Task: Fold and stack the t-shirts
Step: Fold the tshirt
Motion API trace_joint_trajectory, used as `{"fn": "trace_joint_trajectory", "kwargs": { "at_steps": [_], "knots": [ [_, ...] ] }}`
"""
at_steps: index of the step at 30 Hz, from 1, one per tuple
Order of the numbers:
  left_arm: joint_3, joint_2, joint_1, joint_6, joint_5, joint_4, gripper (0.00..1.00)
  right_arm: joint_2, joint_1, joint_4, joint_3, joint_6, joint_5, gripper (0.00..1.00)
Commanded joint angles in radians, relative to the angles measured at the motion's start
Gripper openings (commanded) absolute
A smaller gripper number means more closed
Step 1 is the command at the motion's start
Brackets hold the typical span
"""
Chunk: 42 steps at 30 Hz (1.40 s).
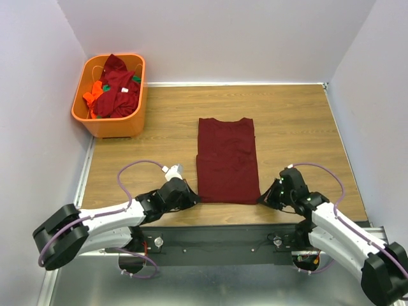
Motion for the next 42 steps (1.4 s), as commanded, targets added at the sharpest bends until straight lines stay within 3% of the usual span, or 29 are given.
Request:
{"fn": "trace_joint_trajectory", "kwargs": {
  "at_steps": [1, 11, 17, 26, 42],
  "knots": [
    [0.047, -0.113, -0.007, 0.035, -0.031, -0.109, 0.0, -0.084, -0.007, -0.155, 0.032, -0.062, -0.018, 0.01],
    [0.025, -0.344, -0.013, 0.053, 0.041, -0.243, 0.0, -0.257, -0.007, -0.312, 0.058, -0.103, -0.167, 0.01],
    [0.054, -0.416, -0.021, 0.073, 0.038, -0.29, 0.0, -0.299, -0.008, -0.406, 0.198, -0.143, -0.109, 0.01],
    [0.278, -0.286, -0.006, 0.208, -0.118, -0.267, 0.0, -0.054, -0.007, -0.331, 0.431, -0.197, 0.051, 0.01],
    [0.637, 0.154, 0.287, 0.403, -0.002, -0.115, 0.0, 0.506, -0.025, -0.197, 0.897, -0.289, 0.201, 0.01]
  ]
}}
